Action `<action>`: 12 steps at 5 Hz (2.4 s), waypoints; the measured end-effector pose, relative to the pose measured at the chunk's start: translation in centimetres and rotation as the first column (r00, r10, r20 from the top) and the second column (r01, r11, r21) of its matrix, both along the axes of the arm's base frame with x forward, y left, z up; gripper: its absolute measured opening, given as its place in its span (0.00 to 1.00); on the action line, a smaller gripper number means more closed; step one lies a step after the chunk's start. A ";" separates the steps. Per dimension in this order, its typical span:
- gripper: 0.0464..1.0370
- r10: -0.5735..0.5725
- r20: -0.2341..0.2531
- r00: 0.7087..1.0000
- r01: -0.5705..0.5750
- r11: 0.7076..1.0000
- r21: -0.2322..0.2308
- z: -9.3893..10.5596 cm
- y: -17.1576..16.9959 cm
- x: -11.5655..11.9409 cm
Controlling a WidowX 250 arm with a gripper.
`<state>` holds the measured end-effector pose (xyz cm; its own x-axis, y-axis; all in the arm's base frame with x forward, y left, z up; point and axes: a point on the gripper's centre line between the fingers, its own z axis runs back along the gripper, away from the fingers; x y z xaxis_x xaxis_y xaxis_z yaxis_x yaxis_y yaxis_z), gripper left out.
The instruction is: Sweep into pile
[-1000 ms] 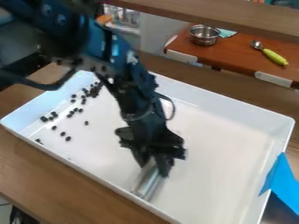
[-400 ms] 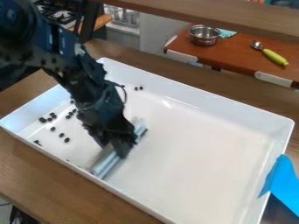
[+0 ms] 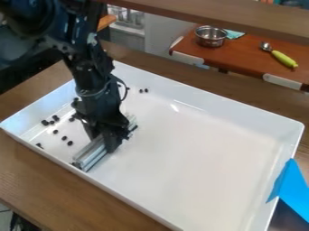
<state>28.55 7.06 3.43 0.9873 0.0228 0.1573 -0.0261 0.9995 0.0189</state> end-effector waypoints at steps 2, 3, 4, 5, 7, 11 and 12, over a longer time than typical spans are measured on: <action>0.35 0.042 0.026 0.999 -0.044 0.997 0.056 0.1 3.5 1.8; 0.35 0.084 0.075 0.994 -0.090 0.993 0.076 0.1 8.2 1.3; 0.35 0.043 0.068 0.997 -0.047 0.997 0.058 0.3 9.7 0.5; 0.35 0.020 0.049 0.999 -0.021 0.999 0.025 0.5 10.0 -0.5; 0.35 0.073 0.023 0.997 -0.067 0.976 -0.206 5.0 4.1 -0.7; 0.35 0.099 0.016 0.995 -0.094 0.980 -0.177 1.1 -7.3 9.7; 0.35 0.117 0.046 0.992 -0.109 0.983 -0.150 0.6 -6.3 11.5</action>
<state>40.01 0.76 4.05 0.9671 0.1602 0.1978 -0.1356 0.9819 -0.1325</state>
